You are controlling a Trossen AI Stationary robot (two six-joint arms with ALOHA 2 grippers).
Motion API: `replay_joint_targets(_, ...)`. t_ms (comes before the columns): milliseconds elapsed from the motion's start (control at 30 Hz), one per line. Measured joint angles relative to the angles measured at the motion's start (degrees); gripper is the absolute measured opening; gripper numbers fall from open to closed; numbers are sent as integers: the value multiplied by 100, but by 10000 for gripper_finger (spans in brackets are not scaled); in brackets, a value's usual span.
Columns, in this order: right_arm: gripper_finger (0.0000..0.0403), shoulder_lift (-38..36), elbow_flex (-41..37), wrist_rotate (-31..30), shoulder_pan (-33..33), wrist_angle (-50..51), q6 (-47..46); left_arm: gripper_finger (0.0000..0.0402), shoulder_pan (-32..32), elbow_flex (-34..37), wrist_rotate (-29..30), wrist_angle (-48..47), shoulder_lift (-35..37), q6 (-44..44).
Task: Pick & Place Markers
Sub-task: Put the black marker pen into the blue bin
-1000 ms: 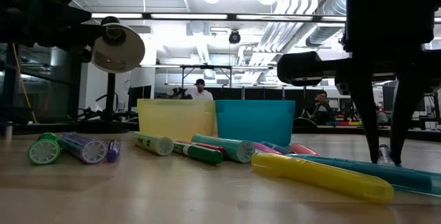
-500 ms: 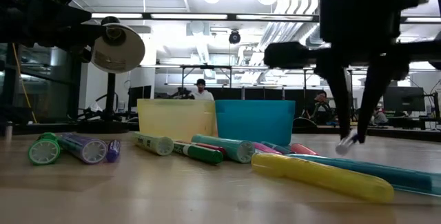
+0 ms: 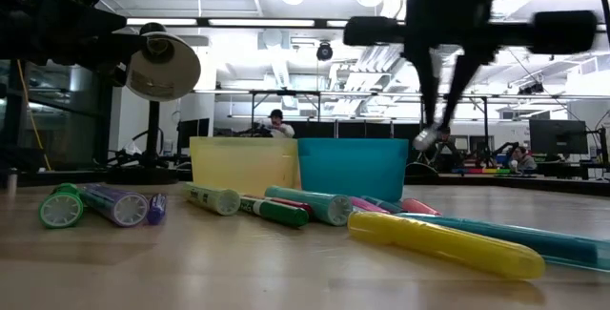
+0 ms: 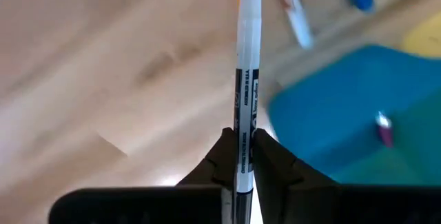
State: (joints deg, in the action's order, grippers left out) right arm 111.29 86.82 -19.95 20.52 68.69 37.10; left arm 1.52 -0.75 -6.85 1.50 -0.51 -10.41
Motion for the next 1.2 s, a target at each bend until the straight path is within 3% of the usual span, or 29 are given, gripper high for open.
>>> replay_joint_targets(367,17,-10,578,-397,-721,261,1092,170,0,0,0,0,2,2)
replay_joint_targets(767,16,-12,612,-505,-1610,28,2519,170,0,0,0,0,2,2)
replay_joint_targets(1033,16,-14,612,18,-2150,-596,3263,170,0,0,0,0,2,2)
replay_joint_targets(1200,15,-18,612,820,-2384,-1074,3402,170,0,0,1,0,1,2)
